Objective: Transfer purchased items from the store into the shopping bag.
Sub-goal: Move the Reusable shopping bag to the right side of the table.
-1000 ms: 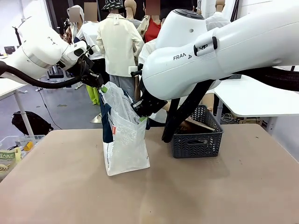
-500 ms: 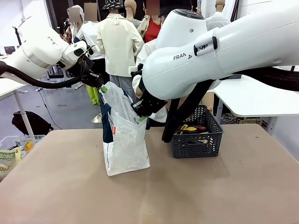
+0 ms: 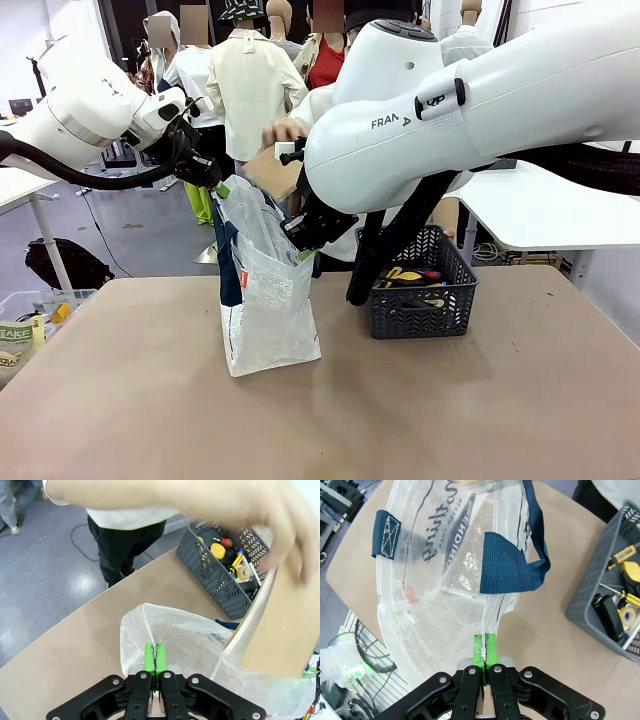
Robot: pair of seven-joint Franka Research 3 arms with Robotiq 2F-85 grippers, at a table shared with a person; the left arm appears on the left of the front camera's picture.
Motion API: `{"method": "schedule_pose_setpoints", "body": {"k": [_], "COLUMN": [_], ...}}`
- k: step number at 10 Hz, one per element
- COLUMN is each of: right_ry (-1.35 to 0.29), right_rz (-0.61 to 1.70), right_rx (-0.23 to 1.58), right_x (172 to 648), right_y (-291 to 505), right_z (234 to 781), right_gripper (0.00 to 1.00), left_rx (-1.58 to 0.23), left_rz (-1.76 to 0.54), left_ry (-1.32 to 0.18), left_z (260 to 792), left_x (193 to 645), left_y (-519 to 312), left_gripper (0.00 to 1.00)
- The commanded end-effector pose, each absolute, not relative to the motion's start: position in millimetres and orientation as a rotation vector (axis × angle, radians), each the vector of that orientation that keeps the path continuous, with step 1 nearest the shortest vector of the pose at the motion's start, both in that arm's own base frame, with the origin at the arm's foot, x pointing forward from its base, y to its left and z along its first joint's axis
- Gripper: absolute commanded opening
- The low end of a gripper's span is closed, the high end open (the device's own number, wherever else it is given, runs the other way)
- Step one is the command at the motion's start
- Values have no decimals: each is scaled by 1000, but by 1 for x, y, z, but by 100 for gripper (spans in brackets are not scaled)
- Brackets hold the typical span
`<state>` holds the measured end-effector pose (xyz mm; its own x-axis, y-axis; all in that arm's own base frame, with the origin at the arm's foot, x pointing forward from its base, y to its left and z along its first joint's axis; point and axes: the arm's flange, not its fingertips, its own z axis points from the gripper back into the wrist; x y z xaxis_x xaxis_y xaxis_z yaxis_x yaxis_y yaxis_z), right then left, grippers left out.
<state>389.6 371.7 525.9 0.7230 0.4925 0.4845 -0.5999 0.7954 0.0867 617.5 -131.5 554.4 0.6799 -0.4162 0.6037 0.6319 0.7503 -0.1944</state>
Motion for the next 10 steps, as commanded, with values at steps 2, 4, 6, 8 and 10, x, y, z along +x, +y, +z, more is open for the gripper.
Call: {"method": "schedule_pose_setpoints", "body": {"k": [2,4,6,8,10], "right_ry": [-467,-467,-467,-467,-467], "right_rz": [619,619,619,619,619], "right_rx": [241,241,241,241,241], "right_x": [390,390,390,390,390], "right_y": [370,370,370,370,370], "right_z": [527,527,527,527,527], "right_gripper": [0,0,0,0,0], "left_rx": [-411,-411,-411,-411,-411], "left_rz": [-604,-604,-604,-604,-604], "left_ry": [-567,-567,-567,-567,-567], "left_z": [555,555,555,555,555], "left_x": [618,618,618,618,618], "left_y": [-129,-129,-129,-129,-129], "left_gripper": [0,0,0,0,0]}}
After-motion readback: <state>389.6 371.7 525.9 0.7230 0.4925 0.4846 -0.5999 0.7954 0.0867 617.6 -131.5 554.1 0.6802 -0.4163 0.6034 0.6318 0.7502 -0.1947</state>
